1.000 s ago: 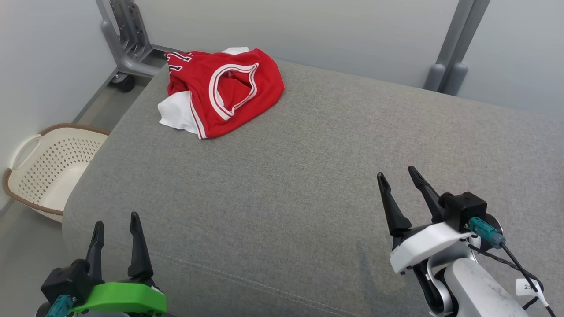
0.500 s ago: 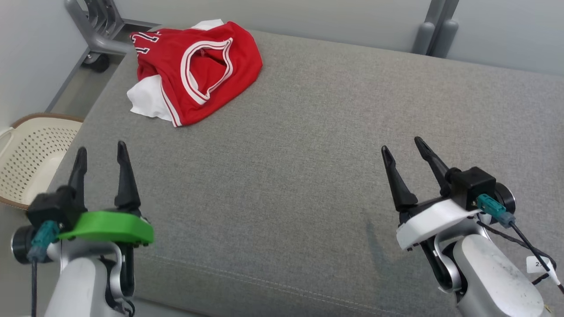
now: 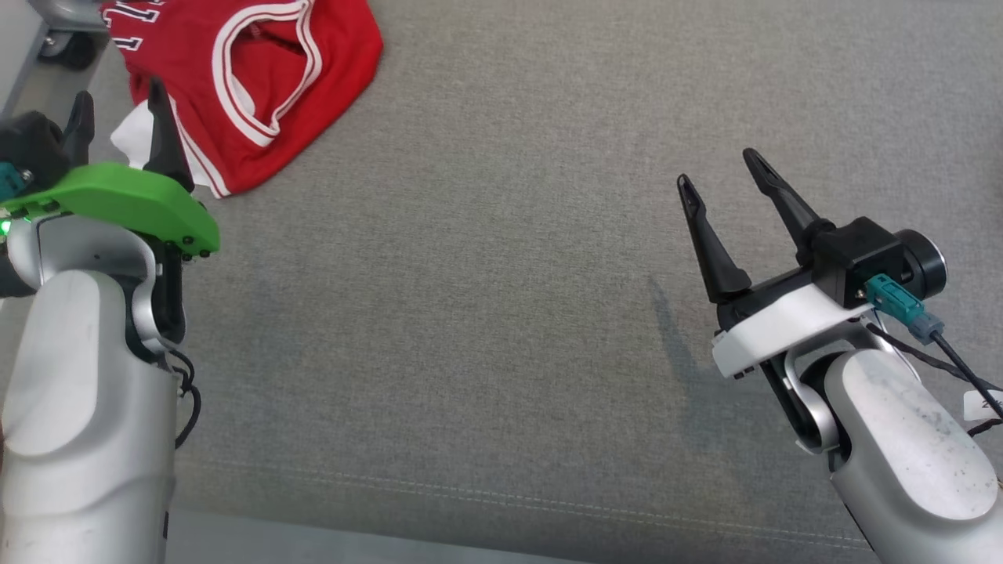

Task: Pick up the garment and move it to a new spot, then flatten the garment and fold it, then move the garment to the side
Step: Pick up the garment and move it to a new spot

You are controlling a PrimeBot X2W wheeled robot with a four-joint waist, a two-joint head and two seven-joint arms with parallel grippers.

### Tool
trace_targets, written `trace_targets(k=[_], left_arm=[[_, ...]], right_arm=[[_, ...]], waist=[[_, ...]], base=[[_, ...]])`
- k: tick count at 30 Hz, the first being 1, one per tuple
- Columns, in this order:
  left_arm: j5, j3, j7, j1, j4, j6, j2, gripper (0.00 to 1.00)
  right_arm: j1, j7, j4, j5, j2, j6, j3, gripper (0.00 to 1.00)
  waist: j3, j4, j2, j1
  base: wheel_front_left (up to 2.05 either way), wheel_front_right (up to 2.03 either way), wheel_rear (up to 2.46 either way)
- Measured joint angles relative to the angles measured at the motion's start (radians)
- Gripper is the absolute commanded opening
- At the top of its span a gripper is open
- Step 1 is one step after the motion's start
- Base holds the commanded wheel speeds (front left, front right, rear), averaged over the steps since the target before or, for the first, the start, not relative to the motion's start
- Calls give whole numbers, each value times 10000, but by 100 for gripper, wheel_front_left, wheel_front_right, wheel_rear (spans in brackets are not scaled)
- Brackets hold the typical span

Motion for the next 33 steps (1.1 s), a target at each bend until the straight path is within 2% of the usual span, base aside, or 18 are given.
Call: trace_targets(k=[4, 10, 15, 22, 28, 33], left_arm=[[13, 320, 593, -1037, 1055, -2, 50, 100], [82, 953, 1034, -1706, 2243, 0, 215, 100], [167, 1127, 1064, -2379, 2859, 0, 259, 100], [445, 1147, 928, -2979, 3965, -2, -4, 100], [1298, 1971, 589, -3305, 4928, -2, 284, 100], [1436, 2033, 560, -3579, 5465, -2, 150, 100]], right_arm=[[-337, 293, -435, -165, -228, 0, -31, 100], [-854, 556, -957, -295, -347, 90, -40, 100], [-1158, 698, -1306, -512, -639, 88, -236, 100], [-1211, 744, -1406, -581, -851, 73, -514, 100], [-1215, 744, -1496, -581, -880, 63, -568, 100], [-1215, 784, -1551, -581, -880, 63, -566, 100]], waist=[[645, -405, 0, 0], [1463, -855, 0, 0], [2132, -1158, 0, 0], [2913, -1422, 0, 1], [3172, -1463, 0, 1], [3194, -1462, 0, 1]], base=[[0, 0, 0], [0, 0, 0], [0, 0, 0], [0, 0, 0], [0, 0, 0], [0, 0, 0]])
